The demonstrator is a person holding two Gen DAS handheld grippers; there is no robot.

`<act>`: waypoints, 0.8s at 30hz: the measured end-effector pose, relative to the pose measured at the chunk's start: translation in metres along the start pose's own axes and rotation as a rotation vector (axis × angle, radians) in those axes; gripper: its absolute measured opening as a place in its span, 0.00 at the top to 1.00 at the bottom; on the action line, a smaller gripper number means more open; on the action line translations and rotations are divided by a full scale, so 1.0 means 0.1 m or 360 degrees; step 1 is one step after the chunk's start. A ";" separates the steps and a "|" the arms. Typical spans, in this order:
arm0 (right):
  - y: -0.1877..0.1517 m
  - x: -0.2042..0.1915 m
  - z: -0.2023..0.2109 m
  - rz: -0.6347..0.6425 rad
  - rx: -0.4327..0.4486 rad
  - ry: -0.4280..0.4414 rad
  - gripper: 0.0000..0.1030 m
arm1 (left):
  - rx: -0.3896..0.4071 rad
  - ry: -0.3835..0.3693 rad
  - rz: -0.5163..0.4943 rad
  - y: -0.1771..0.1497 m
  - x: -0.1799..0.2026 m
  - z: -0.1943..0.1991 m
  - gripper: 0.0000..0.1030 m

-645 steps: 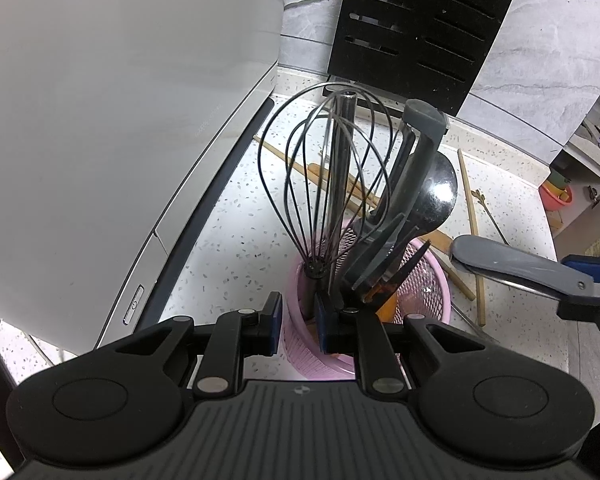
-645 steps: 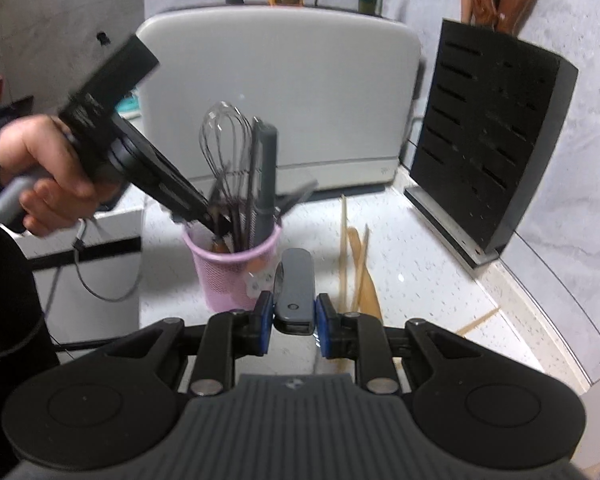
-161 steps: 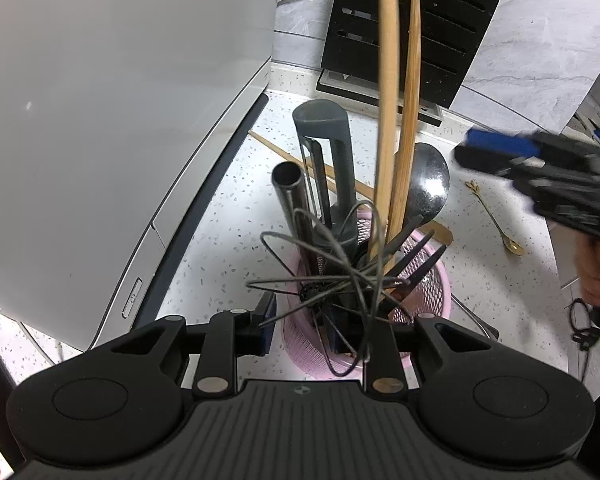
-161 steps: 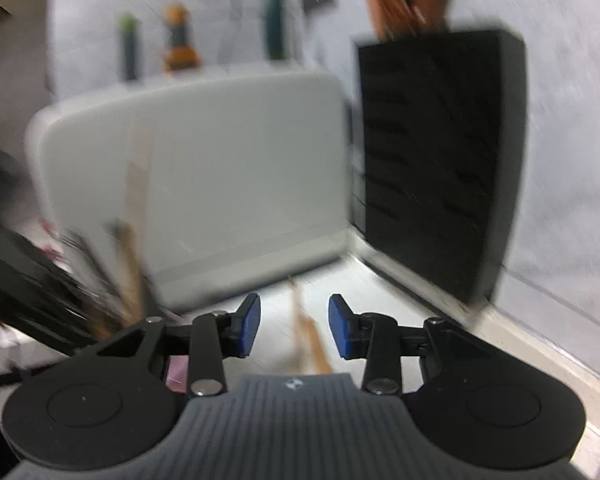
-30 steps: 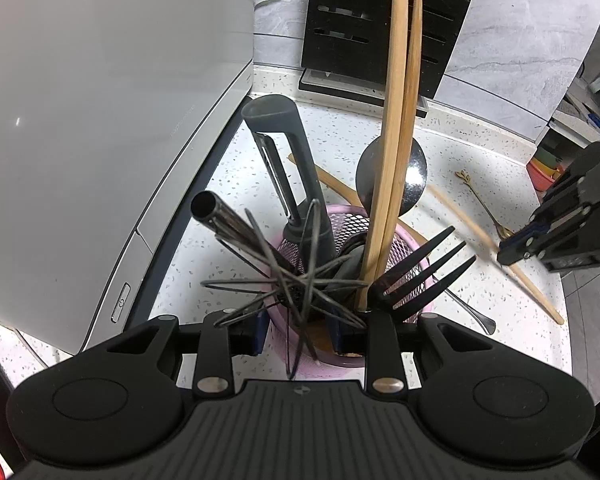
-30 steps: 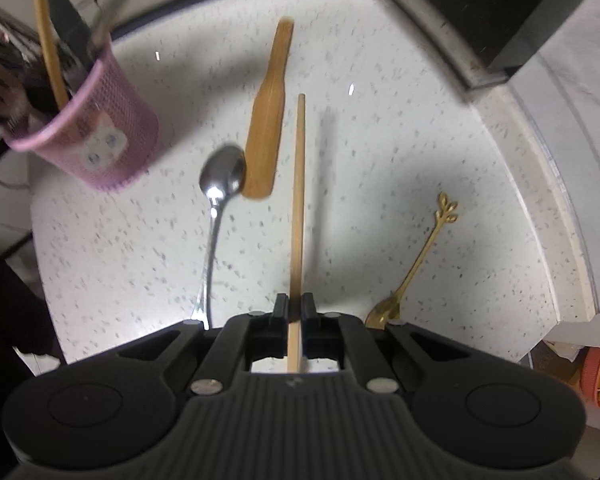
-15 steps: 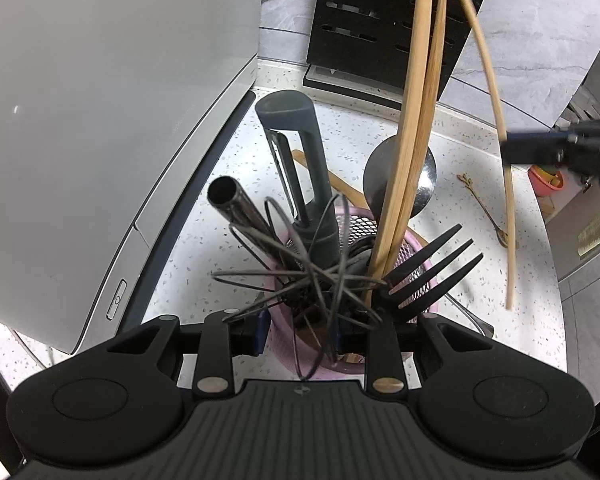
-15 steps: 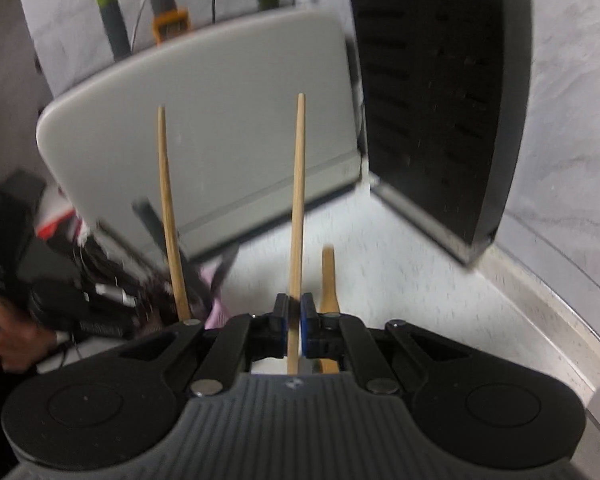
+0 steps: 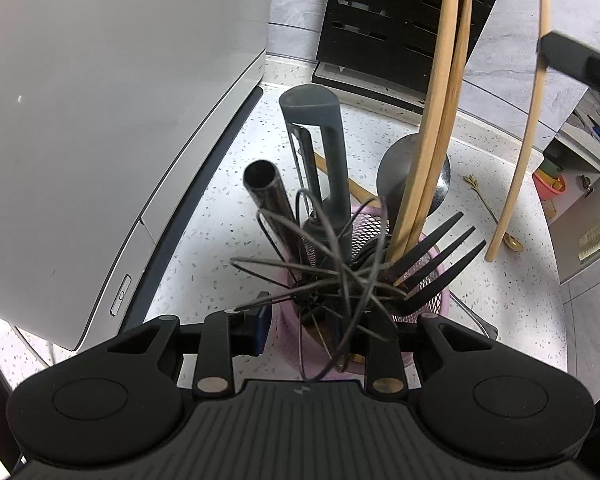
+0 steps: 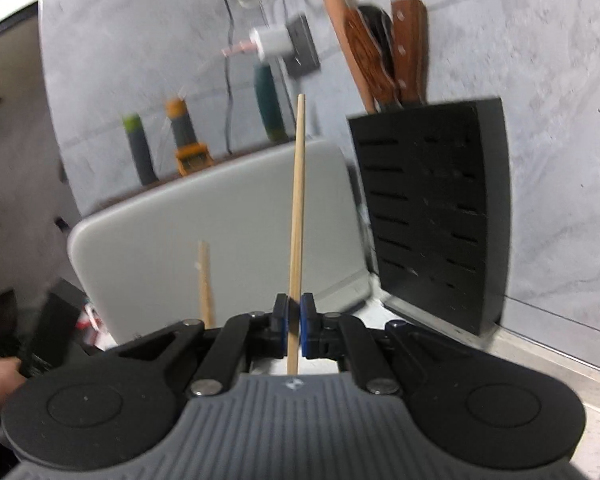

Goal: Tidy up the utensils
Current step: 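Lift the chopstick and lower it into the pink mesh cup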

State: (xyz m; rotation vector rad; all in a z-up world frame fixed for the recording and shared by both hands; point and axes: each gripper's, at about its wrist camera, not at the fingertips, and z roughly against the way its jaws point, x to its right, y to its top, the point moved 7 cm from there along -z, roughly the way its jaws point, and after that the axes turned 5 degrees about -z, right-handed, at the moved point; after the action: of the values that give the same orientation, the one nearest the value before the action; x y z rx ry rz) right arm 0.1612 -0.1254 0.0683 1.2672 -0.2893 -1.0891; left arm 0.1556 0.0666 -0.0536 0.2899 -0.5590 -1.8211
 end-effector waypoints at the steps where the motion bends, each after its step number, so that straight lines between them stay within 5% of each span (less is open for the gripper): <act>1: 0.00 -0.04 0.01 -0.0002 0.0020 0.0025 0.98 | 0.0000 0.0000 0.0001 0.01 0.00 0.00 0.68; 10: -0.05 -0.35 0.03 0.0017 0.0165 0.0172 0.98 | -0.0001 0.0009 -0.0007 0.02 0.02 0.00 0.68; 24: -0.23 -0.44 -0.17 0.0075 0.0100 0.0144 0.98 | 0.0002 0.0003 -0.0008 0.01 0.03 0.00 0.68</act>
State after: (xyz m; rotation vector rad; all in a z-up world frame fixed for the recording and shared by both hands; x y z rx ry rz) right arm 0.1394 -0.0785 0.0594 1.3553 -0.2852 -0.9859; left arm 0.1556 0.0634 -0.0525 0.2942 -0.5585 -1.8254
